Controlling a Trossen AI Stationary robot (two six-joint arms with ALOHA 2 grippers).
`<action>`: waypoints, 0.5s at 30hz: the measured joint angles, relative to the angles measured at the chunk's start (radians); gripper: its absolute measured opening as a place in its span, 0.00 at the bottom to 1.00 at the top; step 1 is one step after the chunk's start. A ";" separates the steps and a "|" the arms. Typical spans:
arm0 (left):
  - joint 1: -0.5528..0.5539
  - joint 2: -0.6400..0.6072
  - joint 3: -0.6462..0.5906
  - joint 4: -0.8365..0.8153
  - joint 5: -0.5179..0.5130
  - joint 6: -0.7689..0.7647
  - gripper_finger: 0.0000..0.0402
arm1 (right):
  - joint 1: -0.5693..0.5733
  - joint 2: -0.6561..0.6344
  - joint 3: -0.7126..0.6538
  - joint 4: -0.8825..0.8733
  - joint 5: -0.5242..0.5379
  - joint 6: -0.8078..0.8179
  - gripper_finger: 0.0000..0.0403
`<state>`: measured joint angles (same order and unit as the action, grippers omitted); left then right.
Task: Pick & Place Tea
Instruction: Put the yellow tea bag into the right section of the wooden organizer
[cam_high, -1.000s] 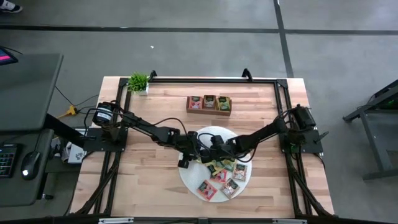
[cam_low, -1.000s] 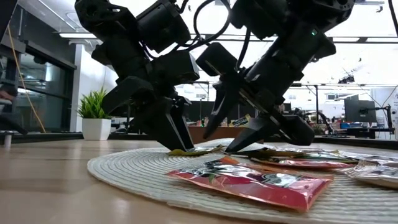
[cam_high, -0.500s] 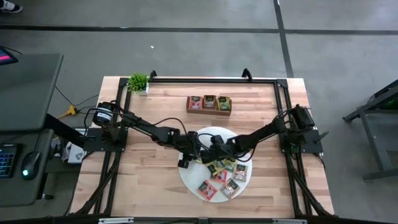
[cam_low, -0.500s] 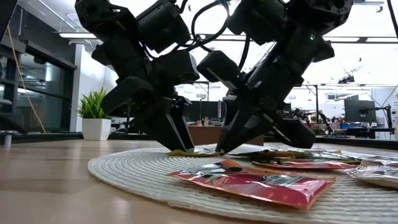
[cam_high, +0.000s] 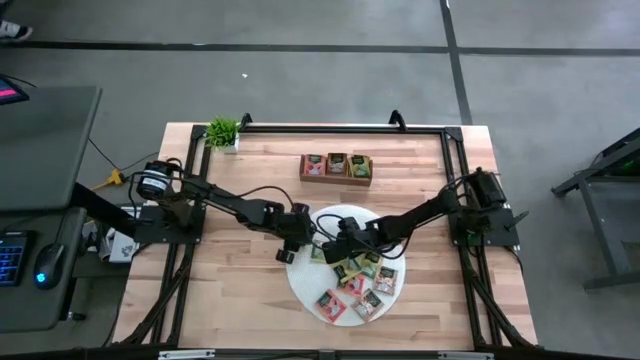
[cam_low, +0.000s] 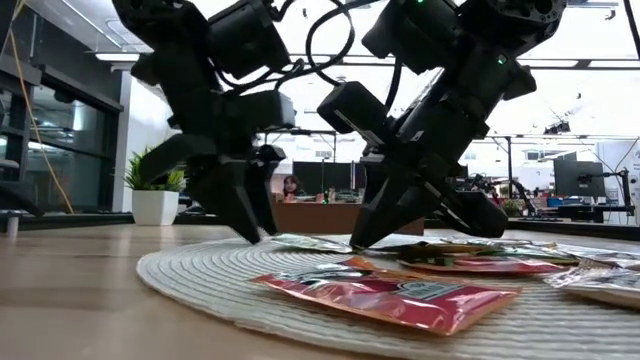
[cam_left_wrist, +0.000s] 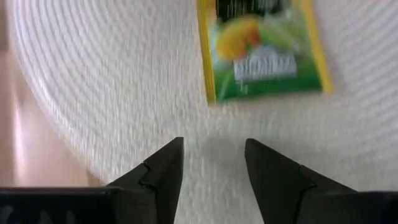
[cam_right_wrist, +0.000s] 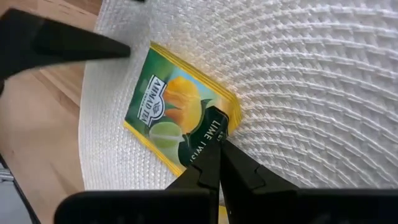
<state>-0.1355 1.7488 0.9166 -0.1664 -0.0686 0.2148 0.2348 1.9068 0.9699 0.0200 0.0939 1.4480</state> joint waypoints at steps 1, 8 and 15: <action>0.000 -0.006 0.000 -0.028 -0.006 -0.001 0.42 | 0.000 0.000 0.000 0.000 0.000 -0.002 0.00; -0.001 -0.014 0.001 -0.054 0.063 -0.001 0.42 | -0.001 -0.010 -0.002 0.006 0.000 -0.043 0.00; -0.001 -0.014 0.004 -0.077 0.038 -0.002 0.42 | -0.018 -0.092 -0.004 -0.034 0.006 -0.131 0.00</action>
<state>-0.1368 1.7344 0.9203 -0.2435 -0.0307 0.2127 0.2165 1.8147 0.9657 -0.0137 0.0994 1.3168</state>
